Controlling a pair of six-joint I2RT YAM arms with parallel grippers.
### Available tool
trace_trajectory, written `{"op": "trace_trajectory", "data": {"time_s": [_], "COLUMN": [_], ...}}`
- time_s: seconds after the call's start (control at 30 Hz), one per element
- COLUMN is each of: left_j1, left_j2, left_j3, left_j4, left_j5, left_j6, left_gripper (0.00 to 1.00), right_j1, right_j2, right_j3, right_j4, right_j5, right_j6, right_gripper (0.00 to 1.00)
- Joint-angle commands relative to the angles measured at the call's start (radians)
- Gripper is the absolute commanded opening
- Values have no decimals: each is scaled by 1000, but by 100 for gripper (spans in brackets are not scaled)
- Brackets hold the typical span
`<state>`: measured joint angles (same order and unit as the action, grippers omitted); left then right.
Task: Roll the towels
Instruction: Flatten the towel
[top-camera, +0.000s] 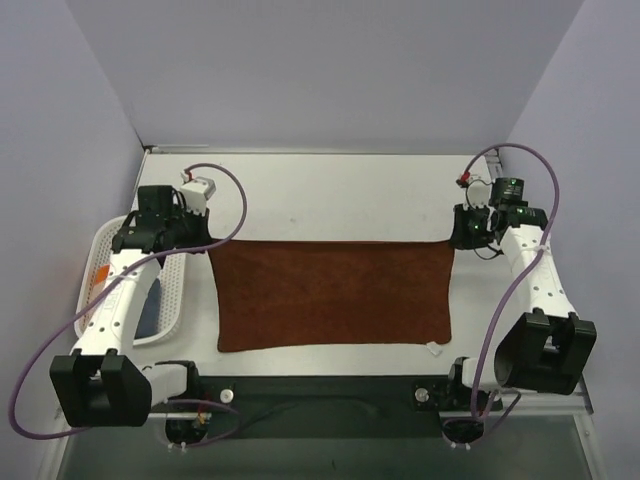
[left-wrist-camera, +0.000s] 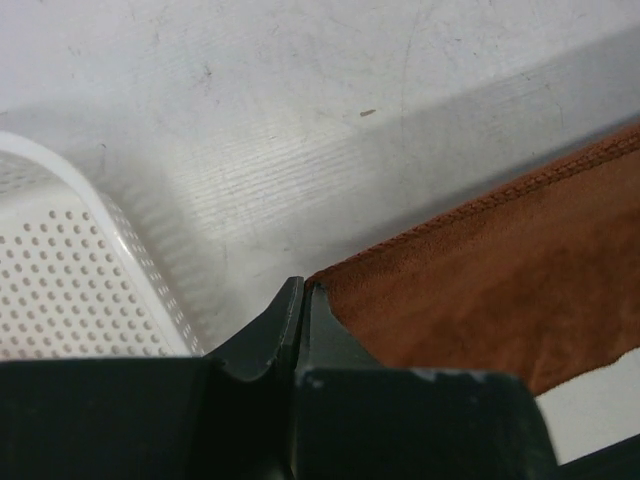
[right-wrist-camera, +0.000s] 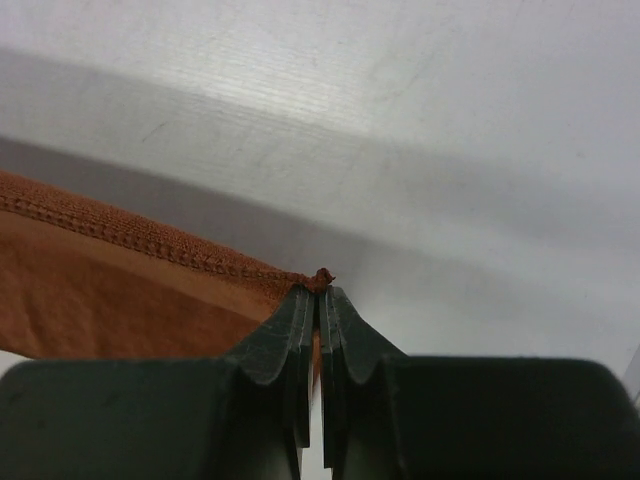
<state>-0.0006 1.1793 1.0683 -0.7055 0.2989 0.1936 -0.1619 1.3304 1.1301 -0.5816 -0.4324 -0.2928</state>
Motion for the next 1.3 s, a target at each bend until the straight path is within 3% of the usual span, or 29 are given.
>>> {"op": "trace_trajectory", "data": {"time_s": [0.0,0.2,0.3,0.57,0.6,0.63,0.67,0.73,0.77,0.97,1.03,1.2,1.27], "left_j1": [-39,-64,-68,-96,-96,-99,-99,-88,-82,-6,37,31,19], "left_j2": [78,340,533,833,867,937,971,1048,1062,930,811,533,496], "left_j3": [31,122,258,606,655,700,743,843,870,840,709,414,334], "left_j4": [205,311,282,258,239,194,167,111,92,52,41,-20,-73], "left_j5": [-96,-109,-89,-75,-70,-61,-66,-67,-55,83,187,223,217], "left_j6": [-5,-20,-32,-25,-13,-3,1,-11,-19,-45,-36,84,111], "left_gripper": [0,0,0,2,6,10,23,37,47,50,50,51,48], "right_j1": [-4,-1,-1,7,9,10,10,9,10,-10,-10,13,16], "right_j2": [88,339,462,702,751,772,791,831,842,748,670,508,462], "right_j3": [45,201,310,574,627,654,672,726,744,771,726,510,446], "right_j4": [140,147,131,102,91,82,77,71,66,-33,-108,-271,-319], "right_j5": [116,124,142,202,204,202,205,224,234,190,140,115,123], "right_j6": [44,63,72,103,103,104,106,113,115,55,15,-127,-150], "right_gripper": [0,0,0,0,4,27,39,53,55,65,65,65,65]}}
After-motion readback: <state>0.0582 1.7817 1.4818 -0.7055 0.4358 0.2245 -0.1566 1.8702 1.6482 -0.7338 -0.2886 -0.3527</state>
